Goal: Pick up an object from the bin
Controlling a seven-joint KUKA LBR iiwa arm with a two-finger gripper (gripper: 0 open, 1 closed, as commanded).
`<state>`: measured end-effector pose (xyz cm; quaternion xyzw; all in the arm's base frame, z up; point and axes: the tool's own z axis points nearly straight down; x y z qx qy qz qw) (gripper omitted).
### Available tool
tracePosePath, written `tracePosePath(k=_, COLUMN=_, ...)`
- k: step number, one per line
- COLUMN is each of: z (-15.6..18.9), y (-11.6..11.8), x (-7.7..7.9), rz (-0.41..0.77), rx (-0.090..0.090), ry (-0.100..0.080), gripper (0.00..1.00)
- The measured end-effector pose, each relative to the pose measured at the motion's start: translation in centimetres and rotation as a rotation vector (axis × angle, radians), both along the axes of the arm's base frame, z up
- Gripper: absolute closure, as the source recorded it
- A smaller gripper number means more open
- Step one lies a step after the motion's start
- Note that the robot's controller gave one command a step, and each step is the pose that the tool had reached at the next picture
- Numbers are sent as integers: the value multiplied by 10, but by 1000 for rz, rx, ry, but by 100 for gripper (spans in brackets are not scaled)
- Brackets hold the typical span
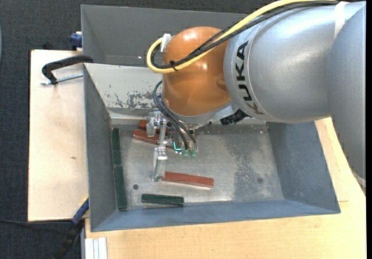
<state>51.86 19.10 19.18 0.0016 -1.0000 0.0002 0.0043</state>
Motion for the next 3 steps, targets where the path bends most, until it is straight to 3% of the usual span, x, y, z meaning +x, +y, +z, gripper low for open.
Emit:
tracePosePath(k=1, z=5, y=-1, x=2, rz=-3, rx=2, ry=-9, gripper=0)
tracePosePath(k=2, z=-75, y=-50, x=-3, rz=-16, rx=3, ry=-12, gripper=0)
tracePosePath(k=3, z=-76, y=-69, x=-15, rz=-74, rx=2, ry=-9, gripper=0)
